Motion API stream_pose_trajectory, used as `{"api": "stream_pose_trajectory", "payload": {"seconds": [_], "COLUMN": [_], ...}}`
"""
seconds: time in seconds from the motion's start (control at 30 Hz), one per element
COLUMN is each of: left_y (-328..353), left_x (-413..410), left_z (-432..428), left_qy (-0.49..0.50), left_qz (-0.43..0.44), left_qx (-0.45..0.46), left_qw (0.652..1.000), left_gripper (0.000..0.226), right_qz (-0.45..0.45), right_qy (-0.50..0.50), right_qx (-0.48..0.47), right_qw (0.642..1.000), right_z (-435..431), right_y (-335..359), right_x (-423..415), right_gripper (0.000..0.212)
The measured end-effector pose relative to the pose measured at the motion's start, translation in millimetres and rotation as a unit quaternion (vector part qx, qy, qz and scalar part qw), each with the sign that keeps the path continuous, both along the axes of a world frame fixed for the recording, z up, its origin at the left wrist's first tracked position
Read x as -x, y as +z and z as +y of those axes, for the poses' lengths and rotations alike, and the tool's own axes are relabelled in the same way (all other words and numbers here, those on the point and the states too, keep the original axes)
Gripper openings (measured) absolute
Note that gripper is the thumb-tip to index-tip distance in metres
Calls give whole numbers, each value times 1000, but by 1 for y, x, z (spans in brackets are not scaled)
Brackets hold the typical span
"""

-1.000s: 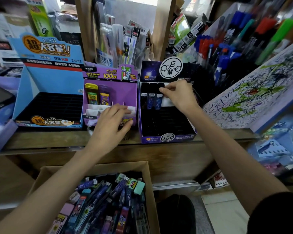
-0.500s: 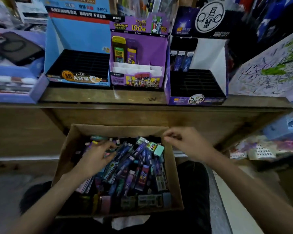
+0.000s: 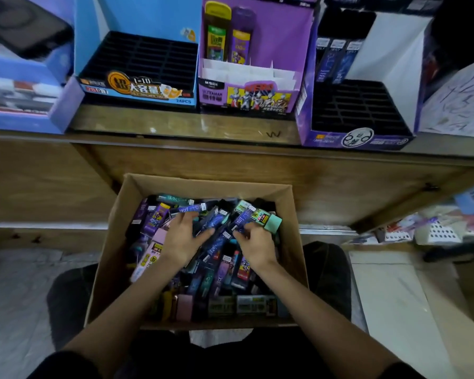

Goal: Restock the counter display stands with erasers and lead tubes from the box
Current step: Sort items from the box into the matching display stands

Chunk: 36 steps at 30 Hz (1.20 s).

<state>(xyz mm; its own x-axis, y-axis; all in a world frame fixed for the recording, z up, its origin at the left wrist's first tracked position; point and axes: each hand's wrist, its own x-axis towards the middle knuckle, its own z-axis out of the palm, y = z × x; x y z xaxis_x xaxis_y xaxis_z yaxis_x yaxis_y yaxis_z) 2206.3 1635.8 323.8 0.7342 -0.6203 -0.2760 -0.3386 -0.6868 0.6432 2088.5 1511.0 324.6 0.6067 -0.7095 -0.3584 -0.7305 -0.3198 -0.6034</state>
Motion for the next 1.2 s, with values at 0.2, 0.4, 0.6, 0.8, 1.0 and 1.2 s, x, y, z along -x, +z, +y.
{"api": "stream_pose_trajectory", "payload": {"seconds": [0.2, 0.4, 0.6, 0.8, 1.0, 1.2], "left_y": [-9, -8, -4, 0, 2, 5], "left_x": [-5, -13, -11, -15, -2, 1], "left_z": [-20, -26, -22, -21, -31, -37], "left_qy": [-87, -114, -93, -112, -130, -124], "left_qz": [-17, 3, 15, 47, -41, -45], "left_qx": [-94, -122, -99, -132, -210, -212], "left_qw": [992, 986, 991, 984, 968, 968], "left_gripper": [80, 69, 46, 61, 72, 51], "right_qz": [-60, -73, -92, -84, -90, -82], "right_qy": [-173, -285, -303, -258, -245, -231], "right_qx": [-111, -182, -254, -297, -317, -319], "right_qw": [977, 938, 914, 915, 912, 915], "right_z": [0, 0, -7, -9, -7, -8], "right_y": [-7, -11, -12, -3, 1, 2], "right_x": [-30, -42, -41, -27, -17, -10], "right_gripper": [26, 38, 40, 31, 27, 23]}}
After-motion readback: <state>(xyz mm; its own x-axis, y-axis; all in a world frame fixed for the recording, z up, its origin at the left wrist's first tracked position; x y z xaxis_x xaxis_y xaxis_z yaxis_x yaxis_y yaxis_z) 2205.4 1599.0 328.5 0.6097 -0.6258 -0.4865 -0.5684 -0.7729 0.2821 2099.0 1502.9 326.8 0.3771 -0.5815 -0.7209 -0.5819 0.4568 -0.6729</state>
